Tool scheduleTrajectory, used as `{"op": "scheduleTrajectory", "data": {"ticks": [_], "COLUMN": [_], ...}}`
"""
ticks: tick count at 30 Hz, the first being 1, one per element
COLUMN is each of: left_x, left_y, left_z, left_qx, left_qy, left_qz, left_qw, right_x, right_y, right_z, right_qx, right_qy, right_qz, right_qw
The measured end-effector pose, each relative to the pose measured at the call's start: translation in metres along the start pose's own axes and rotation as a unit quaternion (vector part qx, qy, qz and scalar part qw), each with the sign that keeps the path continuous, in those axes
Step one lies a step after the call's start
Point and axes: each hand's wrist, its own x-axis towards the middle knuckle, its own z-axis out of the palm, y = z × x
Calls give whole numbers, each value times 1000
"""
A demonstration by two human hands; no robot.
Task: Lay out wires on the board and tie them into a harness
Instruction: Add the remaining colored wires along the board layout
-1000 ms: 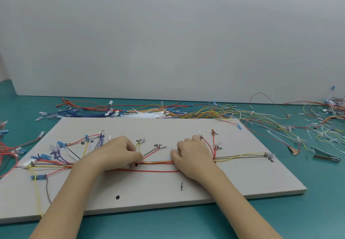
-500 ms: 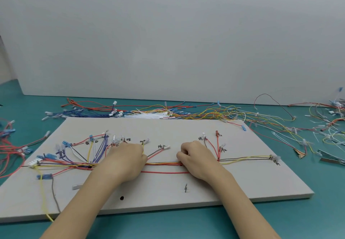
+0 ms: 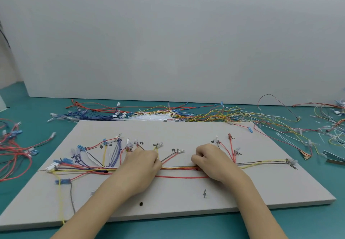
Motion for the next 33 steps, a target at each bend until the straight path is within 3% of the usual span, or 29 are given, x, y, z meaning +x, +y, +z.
{"op": "scheduleTrajectory", "data": {"ticks": [13,19,22,25,27,30,33], "left_x": [21,18,18,20,23,28,35], "left_y": [57,64,57,33,6,-34,-60], "left_z": [33,23,4,-24,-38,-41,-31], "left_qx": [37,-26,-192,-337,-342,-263,-200], "left_qy": [19,-21,-14,67,102,104,85], "left_qz": [120,86,77,58,29,-32,-65], "left_qw": [992,996,978,937,934,959,974], "right_x": [-14,-12,-11,-10,-9,-4,-2], "right_y": [61,65,64,57,46,19,-8], "right_z": [-41,-40,-40,-39,-34,-21,-4], "right_qx": [75,63,68,73,75,100,78], "right_qy": [-16,4,30,84,128,175,169], "right_qz": [101,122,135,145,118,55,-7], "right_qw": [992,991,988,983,982,978,982]}}
